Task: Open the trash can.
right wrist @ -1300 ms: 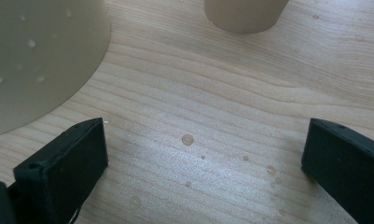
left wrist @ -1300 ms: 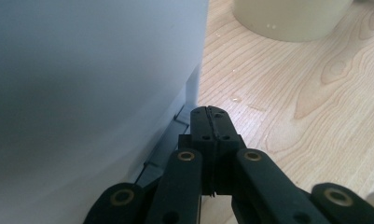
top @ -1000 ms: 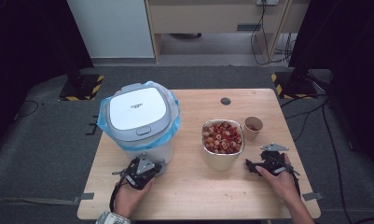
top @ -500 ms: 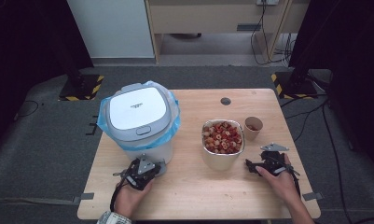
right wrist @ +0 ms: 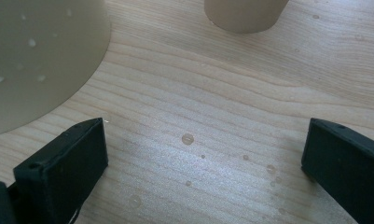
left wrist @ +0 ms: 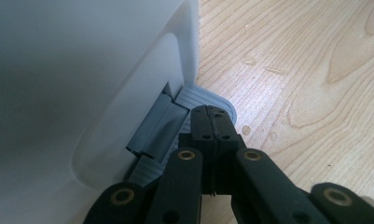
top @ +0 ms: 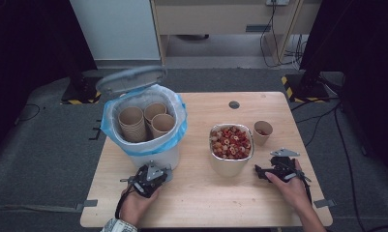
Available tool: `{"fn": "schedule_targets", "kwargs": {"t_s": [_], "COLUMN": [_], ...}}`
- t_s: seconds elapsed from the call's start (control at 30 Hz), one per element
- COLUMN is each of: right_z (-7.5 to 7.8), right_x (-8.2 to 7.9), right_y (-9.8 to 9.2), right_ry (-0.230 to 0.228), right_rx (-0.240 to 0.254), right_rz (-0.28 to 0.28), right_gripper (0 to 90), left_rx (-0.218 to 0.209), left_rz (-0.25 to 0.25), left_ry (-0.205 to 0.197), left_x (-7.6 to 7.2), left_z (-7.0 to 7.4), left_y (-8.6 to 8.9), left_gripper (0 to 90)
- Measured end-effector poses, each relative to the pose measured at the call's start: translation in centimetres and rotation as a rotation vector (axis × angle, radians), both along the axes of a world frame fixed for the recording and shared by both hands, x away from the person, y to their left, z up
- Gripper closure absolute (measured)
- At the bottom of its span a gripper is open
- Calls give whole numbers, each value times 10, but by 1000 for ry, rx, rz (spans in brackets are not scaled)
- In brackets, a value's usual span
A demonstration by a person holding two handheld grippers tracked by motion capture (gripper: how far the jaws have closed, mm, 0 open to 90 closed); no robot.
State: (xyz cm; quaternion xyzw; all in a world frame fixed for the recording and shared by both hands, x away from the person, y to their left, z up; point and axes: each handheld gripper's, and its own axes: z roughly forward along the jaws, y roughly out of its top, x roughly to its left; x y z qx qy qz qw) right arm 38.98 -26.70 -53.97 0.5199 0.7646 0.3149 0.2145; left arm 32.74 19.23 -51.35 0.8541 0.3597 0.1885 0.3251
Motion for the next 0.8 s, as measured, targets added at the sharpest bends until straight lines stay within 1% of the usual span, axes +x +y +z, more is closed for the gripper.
{"fn": "schedule_targets", "kwargs": {"t_s": [0.23,0.27,0.3,0.33,0.5,0.73,0.8], "right_z": [0,1,1,3,8,9,9], "right_x": [0,0,0,0,-1,0,1], "right_y": [0,0,0,0,-2,-5,-5], "right_ry": [2,4,4,2,-33,-41,-35], "right_rx": [2,-3,-3,-4,12,16,14], "right_rz": [13,19,19,15,11,-4,-7], "right_gripper": [6,30,30,47,42,49,50], "left_rx": [-3,-6,-6,-7,-7,-5,-6], "left_rz": [-2,-2,-2,-3,-3,-5,-5], "left_ry": [2,2,2,3,2,2,2], "left_x": [0,0,0,1,0,1,1], "left_z": [0,0,0,0,0,0,0], "left_y": [0,1,1,1,1,1,1], "left_gripper": [900,899,899,900,900,900,900]}}
